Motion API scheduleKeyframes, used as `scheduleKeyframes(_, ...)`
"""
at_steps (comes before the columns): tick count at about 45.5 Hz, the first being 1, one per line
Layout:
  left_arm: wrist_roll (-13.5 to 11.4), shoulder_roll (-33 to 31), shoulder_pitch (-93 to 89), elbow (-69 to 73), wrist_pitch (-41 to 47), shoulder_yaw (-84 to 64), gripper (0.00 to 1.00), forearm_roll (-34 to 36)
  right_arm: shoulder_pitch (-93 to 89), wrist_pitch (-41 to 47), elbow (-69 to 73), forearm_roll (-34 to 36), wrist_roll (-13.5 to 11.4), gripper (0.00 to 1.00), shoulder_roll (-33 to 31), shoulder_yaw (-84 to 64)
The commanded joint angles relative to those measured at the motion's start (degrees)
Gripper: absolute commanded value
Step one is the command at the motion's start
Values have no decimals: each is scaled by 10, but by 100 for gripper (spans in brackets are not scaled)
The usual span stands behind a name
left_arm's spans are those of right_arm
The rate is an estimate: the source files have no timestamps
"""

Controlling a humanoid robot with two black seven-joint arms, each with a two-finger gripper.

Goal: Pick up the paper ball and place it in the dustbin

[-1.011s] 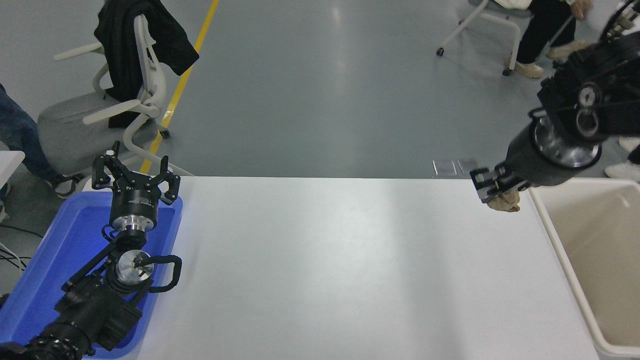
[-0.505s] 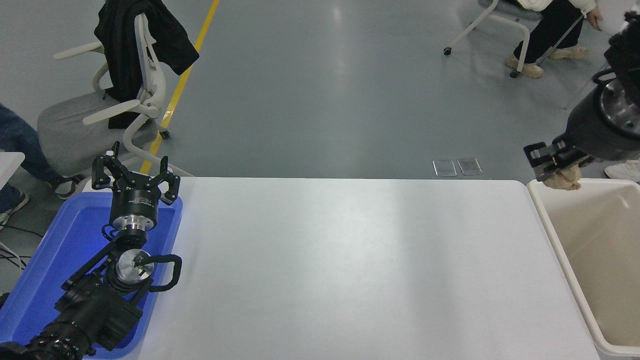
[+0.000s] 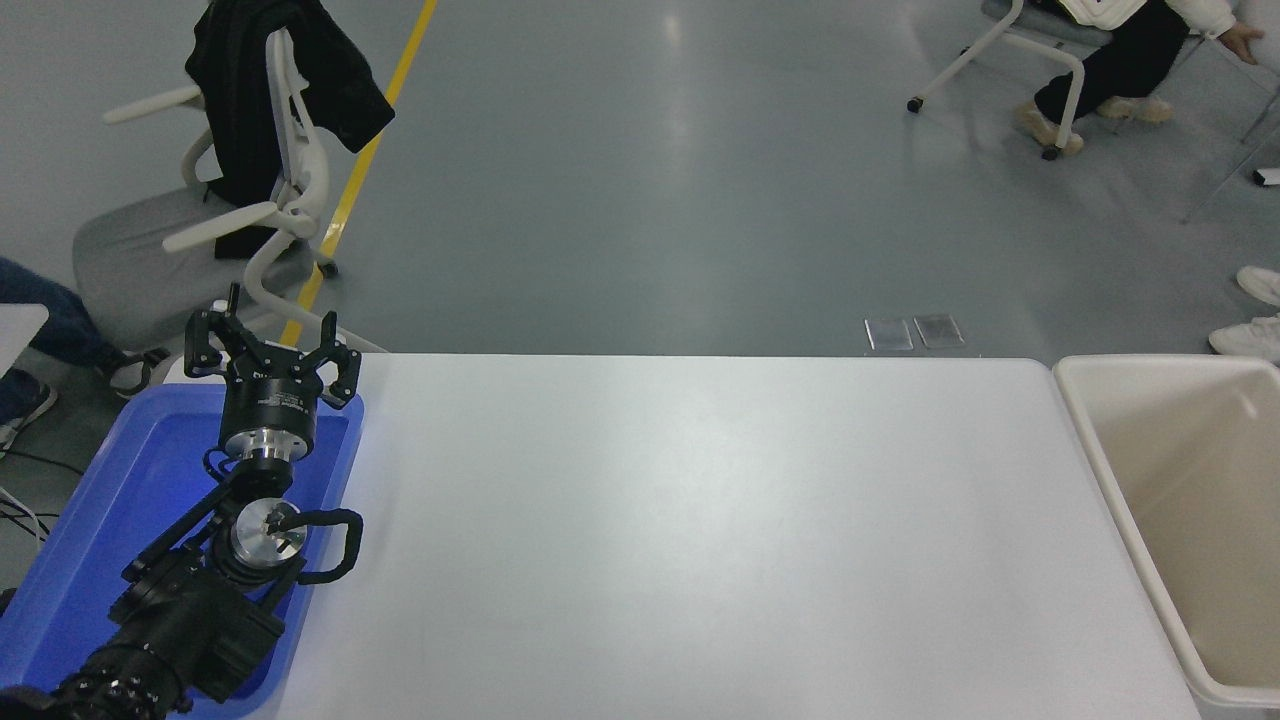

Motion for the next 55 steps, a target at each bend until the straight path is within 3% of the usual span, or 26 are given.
scheduleKeyframes(1,0,0,0,0,0,0,99,0,-551,-106,-259,-12,6,0,57,347)
scheduleKeyframes(12,0,0,0,0,1,0,99,0,-636,-193,-287,18,1,0,134,386)
scheduleKeyframes(55,0,0,0,0,0,0,99,0,-610,-205,-279,24,0,0,139,387)
